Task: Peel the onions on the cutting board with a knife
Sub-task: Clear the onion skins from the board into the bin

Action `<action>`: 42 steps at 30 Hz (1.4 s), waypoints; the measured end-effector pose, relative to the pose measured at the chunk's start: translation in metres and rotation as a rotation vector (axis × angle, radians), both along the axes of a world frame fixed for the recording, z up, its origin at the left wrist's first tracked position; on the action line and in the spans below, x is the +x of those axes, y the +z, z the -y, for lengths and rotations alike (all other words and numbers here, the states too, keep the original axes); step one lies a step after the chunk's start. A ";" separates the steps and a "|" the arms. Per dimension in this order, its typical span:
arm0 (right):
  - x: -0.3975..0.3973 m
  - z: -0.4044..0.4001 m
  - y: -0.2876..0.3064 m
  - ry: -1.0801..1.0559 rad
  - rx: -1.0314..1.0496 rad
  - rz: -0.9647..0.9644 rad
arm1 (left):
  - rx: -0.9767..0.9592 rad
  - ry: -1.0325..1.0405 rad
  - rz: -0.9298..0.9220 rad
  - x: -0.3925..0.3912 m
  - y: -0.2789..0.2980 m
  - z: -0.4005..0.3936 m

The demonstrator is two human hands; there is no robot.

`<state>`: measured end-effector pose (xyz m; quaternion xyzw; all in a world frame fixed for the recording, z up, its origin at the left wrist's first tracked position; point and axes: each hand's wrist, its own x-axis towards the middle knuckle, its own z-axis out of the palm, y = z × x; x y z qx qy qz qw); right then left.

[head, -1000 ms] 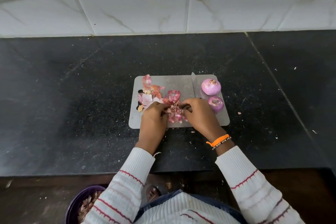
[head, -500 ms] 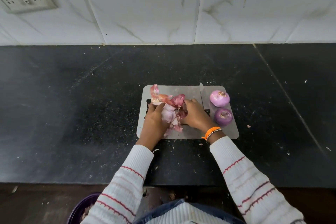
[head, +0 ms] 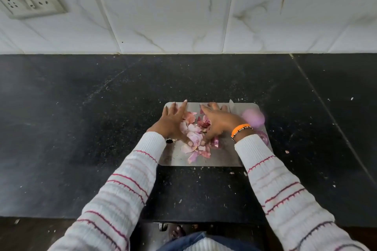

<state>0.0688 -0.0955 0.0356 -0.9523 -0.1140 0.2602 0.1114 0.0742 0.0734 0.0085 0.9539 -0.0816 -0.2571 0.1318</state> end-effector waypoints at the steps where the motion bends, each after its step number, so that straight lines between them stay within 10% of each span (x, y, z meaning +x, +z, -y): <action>1: 0.000 0.000 -0.002 0.016 -0.014 -0.014 | 0.001 -0.021 -0.024 0.000 0.000 0.002; 18: -0.045 -0.007 -0.033 -0.119 0.163 0.137 | 0.005 -0.017 0.270 -0.047 -0.008 0.027; 42: -0.057 -0.014 -0.037 -0.127 0.455 0.309 | -0.436 0.609 0.309 -0.078 -0.001 0.045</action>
